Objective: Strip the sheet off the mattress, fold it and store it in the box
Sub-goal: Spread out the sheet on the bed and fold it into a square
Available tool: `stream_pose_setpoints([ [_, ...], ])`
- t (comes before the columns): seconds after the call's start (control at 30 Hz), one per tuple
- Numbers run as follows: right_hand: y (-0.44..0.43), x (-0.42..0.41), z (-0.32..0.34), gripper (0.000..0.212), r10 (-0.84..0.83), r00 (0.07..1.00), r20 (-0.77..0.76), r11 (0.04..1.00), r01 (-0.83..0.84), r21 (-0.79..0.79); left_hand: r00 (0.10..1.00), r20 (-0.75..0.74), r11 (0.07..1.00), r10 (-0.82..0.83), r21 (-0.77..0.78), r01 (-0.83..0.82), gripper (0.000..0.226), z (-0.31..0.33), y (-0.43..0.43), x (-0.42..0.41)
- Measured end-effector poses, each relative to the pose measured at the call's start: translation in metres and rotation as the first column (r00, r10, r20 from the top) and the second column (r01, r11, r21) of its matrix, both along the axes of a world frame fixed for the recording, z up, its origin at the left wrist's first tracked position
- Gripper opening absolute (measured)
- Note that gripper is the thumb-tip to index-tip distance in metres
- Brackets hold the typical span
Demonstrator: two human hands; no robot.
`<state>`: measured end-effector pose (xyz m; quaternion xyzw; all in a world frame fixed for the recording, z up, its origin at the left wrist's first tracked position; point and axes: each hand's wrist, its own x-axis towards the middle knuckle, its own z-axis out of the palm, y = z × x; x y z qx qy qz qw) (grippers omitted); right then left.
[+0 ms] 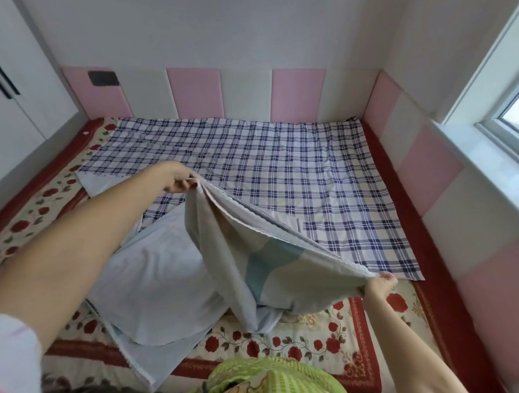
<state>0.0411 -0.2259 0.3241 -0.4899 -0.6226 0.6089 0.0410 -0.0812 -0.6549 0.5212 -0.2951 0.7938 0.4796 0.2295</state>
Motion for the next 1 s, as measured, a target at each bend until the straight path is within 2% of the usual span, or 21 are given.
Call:
stream_pose_setpoints([
  [0.07,0.002,0.003,-0.006,0.039,0.058,0.998,-0.015,0.998,-0.058,-0.029,0.994,-0.066,0.956,0.083,0.288,-0.061,0.031,0.006,0.013,-0.001],
  [0.17,0.007,0.012,0.003,0.033,0.073,0.995,-0.075,0.987,-0.083,-0.135,0.974,-0.124,0.834,0.189,0.544,-0.093,0.038,0.019,0.032,-0.003],
  [0.23,0.008,0.014,0.009,0.033,0.046,0.991,-0.127,0.971,-0.074,-0.228,0.938,-0.135,0.713,0.32,0.686,-0.145,0.028,0.029,0.043,-0.005],
  [0.3,0.004,0.016,0.018,0.034,0.015,0.985,-0.173,0.957,-0.064,-0.281,0.898,-0.133,0.595,0.419,0.788,-0.161,0.008,0.044,0.062,-0.006],
  [0.4,-0.008,0.011,0.027,0.026,0.002,0.972,-0.233,0.969,-0.06,-0.239,0.857,-0.119,0.423,0.502,0.898,-0.124,0.021,0.06,0.094,-0.005],
  [0.47,-0.021,0.003,0.035,0.019,0.029,0.975,-0.219,0.979,-0.072,-0.191,0.825,-0.126,0.349,0.551,0.933,-0.09,0.009,0.068,0.117,-0.002],
  [0.5,-0.026,-0.002,0.038,0.019,0.084,0.971,-0.225,0.981,-0.12,-0.153,0.798,-0.121,0.31,0.591,0.947,-0.086,0.005,0.07,0.126,-0.001],
  [0.57,-0.029,-0.006,0.039,0.029,0.164,0.948,-0.273,0.973,-0.2,-0.111,0.75,-0.109,0.259,0.652,0.962,-0.085,0.015,0.073,0.134,-0.004],
  [0.6,-0.025,-0.005,0.035,0.034,0.175,0.946,-0.274,0.973,-0.208,-0.096,0.711,-0.103,0.241,0.696,0.966,-0.097,0.019,0.073,0.133,-0.008],
  [0.67,-0.016,-0.002,0.027,0.041,0.112,0.978,-0.177,0.989,-0.127,-0.074,0.631,-0.1,0.24,0.769,0.961,-0.14,0.024,0.07,0.125,-0.017],
  [0.73,-0.011,0.004,0.023,0.049,-0.027,0.996,-0.085,0.991,0.016,-0.129,0.601,-0.146,0.319,0.786,0.928,-0.192,0.027,0.068,0.122,-0.017],
  [0.87,-0.014,0.01,0.028,0.039,-0.136,0.99,-0.047,0.979,0.127,-0.157,0.633,-0.188,0.436,0.751,0.861,-0.261,0.027,0.055,0.135,-0.007],
  [1.0,-0.009,0.017,0.034,0.037,-0.112,0.994,-0.012,0.987,0.11,-0.119,0.647,-0.198,0.457,0.737,0.85,-0.261,0.032,0.055,0.132,-0.006],
])
